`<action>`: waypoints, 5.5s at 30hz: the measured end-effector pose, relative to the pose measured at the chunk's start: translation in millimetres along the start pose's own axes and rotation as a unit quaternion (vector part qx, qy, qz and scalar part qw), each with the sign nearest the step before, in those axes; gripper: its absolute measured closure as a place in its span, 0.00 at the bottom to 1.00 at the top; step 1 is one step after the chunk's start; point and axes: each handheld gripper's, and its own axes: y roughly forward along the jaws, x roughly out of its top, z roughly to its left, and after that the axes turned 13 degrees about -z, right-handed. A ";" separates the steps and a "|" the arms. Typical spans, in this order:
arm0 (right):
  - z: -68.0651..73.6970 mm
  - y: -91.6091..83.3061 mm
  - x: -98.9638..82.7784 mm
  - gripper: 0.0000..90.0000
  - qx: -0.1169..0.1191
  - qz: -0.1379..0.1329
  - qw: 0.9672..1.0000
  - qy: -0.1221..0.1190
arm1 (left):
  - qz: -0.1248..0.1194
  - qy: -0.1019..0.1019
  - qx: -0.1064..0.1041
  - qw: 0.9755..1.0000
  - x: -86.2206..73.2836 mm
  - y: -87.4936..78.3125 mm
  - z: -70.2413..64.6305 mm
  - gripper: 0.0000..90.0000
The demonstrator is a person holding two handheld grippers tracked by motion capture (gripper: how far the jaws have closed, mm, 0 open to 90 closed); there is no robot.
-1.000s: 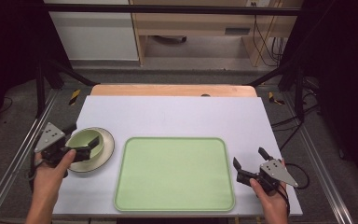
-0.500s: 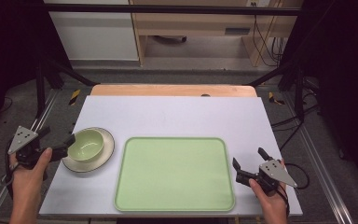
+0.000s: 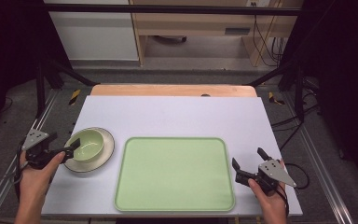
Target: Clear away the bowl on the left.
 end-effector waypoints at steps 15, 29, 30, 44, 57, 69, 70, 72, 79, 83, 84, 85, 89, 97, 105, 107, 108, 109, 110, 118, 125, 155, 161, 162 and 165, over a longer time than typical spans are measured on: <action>0.1 0.5 -0.7 0.03 0.002 0.004 1.000 0.001 | 0.095 -0.034 0.041 0.994 -22.0 6.5 13.9 0.50; 1.6 2.5 -2.0 0.03 0.010 0.008 1.000 0.001 | 0.110 -0.066 0.039 0.991 -27.0 13.2 17.1 0.70; 1.6 2.5 -2.0 0.03 0.010 0.008 1.000 0.001 | 0.110 -0.066 0.039 0.991 -27.0 13.2 17.1 0.71; 1.2 2.8 -2.0 0.04 0.011 0.008 1.000 0.002 | 0.154 -0.084 0.053 0.983 -25.4 25.7 19.3 0.77; 0.6 2.6 -2.0 0.03 0.012 0.008 1.000 0.002 | 0.175 -0.086 0.056 0.979 -24.2 34.2 21.6 0.88; 3.2 2.9 -1.6 0.03 0.016 0.008 1.000 0.002 | 0.161 -0.088 0.055 0.981 -26.2 34.3 23.3 0.92; 3.8 2.7 -1.4 0.03 0.017 0.009 1.000 -0.001 | 0.160 -0.087 0.057 0.982 -26.3 34.1 23.1 0.92; 4.0 2.4 -1.3 0.03 0.019 0.009 1.000 -0.002 | 0.149 -0.096 0.054 0.983 -25.8 32.8 22.8 0.92; 4.5 2.5 -1.0 0.03 0.020 0.008 1.000 -0.001 | 0.139 -0.088 0.056 0.985 -19.9 28.2 21.1 0.92; 4.4 2.5 -1.0 0.03 0.021 0.008 1.000 -0.001 | 0.127 -0.103 0.047 0.985 -17.4 26.1 22.1 0.91; 4.2 2.4 -0.9 0.04 0.021 0.007 1.000 -0.002 | 0.123 -0.106 0.046 0.986 -16.1 25.5 21.9 0.91; 4.1 2.3 -0.8 0.03 0.021 0.006 1.000 -0.001 | 0.120 -0.107 0.044 0.986 -14.4 24.7 21.2 0.92; 4.1 2.8 -1.1 0.03 0.019 0.008 1.000 0.000 | 0.113 -0.111 0.033 0.987 -10.6 23.9 18.3 0.92; 2.3 1.5 -0.8 0.03 0.016 0.006 1.000 0.000 | 0.103 -0.114 0.006 0.988 -2.3 25.2 6.7 0.92; 2.4 1.6 -0.4 0.04 0.015 0.005 1.000 0.003 | 0.093 -0.130 -0.008 0.987 0.2 23.5 5.3 0.92; 2.7 0.9 0.0 0.03 0.016 0.005 1.000 0.003 | 0.091 -0.127 -0.011 0.988 1.8 23.7 3.5 0.92; 2.6 0.8 0.1 0.03 0.016 0.004 1.000 0.004 | 0.090 -0.128 -0.011 0.988 2.6 23.8 2.1 0.92; 2.6 0.8 0.1 0.03 0.016 0.004 1.000 0.004 | 0.088 -0.127 -0.015 0.988 3.3 24.0 1.1 0.92; 1.8 0.9 0.1 0.03 0.016 0.002 1.000 0.004 | 0.088 -0.128 -0.015 0.988 3.8 24.0 0.0 0.92; -2.6 -0.6 0.0 0.02 0.001 -0.002 1.000 0.003 | 0.078 -0.131 -0.027 0.988 8.5 24.1 -5.2 0.91; -2.3 0.2 -0.1 0.02 0.002 -0.001 1.000 0.003 | 0.073 -0.130 -0.038 0.988 13.1 22.6 -10.7 0.91; -2.3 -1.7 1.2 0.03 0.000 -0.004 1.000 0.004 | 0.063 -0.109 -0.099 0.987 30.1 29.3 -52.8 0.91; -2.9 -1.9 1.4 0.03 0.000 -0.005 1.000 0.004 | 0.068 -0.112 -0.124 0.984 29.0 34.8 -68.7 0.91; -2.7 -2.0 1.5 0.03 0.000 -0.005 1.000 0.004 | 0.068 -0.109 -0.127 0.983 29.1 35.6 -71.4 0.91; -2.5 -1.8 1.3 0.03 0.000 -0.003 1.000 0.005 | 0.071 -0.099 -0.125 0.985 29.8 37.3 -77.2 0.91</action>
